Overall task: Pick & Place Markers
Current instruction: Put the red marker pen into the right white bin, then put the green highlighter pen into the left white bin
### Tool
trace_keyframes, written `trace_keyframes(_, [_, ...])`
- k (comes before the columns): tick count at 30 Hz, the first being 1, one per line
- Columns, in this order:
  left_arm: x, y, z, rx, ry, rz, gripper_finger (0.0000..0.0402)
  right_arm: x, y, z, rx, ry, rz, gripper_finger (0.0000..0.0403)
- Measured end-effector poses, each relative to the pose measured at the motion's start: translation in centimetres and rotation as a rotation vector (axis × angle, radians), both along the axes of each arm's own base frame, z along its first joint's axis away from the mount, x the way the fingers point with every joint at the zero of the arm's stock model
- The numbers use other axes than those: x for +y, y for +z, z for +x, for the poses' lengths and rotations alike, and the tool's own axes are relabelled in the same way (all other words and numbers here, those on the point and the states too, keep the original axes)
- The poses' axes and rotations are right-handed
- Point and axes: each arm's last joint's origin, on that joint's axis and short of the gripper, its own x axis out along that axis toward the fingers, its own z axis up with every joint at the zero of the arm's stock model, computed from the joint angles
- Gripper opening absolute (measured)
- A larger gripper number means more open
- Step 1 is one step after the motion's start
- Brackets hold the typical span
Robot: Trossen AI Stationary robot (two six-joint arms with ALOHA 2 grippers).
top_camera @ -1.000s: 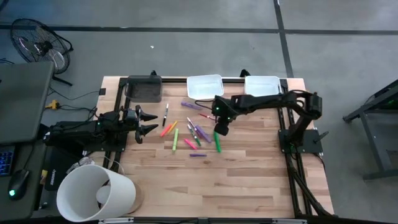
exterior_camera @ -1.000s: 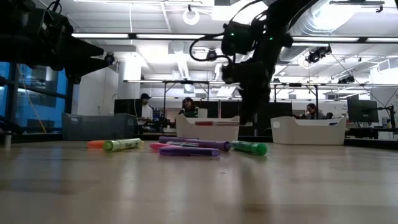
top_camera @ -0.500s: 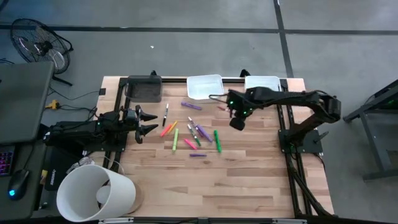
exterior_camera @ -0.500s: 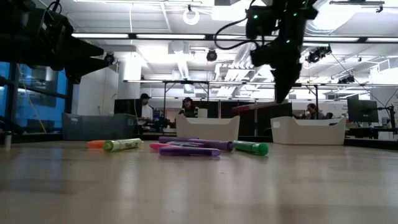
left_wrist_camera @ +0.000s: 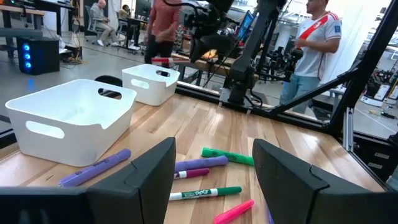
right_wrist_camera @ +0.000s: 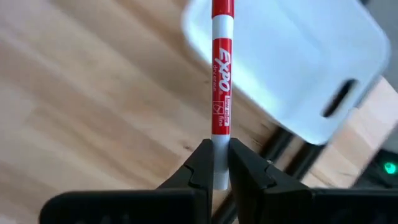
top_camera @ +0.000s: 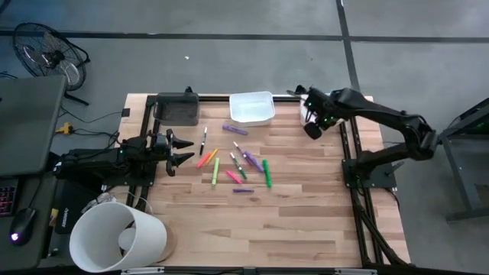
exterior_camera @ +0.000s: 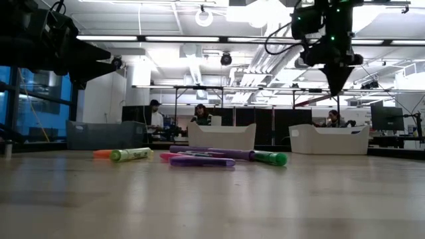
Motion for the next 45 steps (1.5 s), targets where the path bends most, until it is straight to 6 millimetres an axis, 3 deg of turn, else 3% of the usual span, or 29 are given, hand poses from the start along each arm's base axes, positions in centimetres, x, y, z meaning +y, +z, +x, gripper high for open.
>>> trace_keyframes(12, [0.0, 0.0, 0.0, 0.000, 0.000, 0.000, 0.0211, -4.5, -1.1, -2.6, 0.100, -0.097, 0.022, 0.0029])
trace_keyframes(24, [0.0, 0.0, 0.0, 0.000, 0.000, 0.000, 0.0211, -7.7, -4.5, -1.6, 0.294, 0.085, 0.045, 0.0035])
trace_keyframes(33, [0.0, 0.0, 0.0, 0.000, 0.000, 0.000, 0.0211, -9.1, -6.6, -0.8, 0.439, 0.240, 0.054, 0.0043])
trace_keyframes(45, [0.0, 0.0, 0.0, 0.000, 0.000, 0.000, 0.0211, -9.3, -6.9, -0.5, 0.454, 0.328, 0.060, 0.0053])
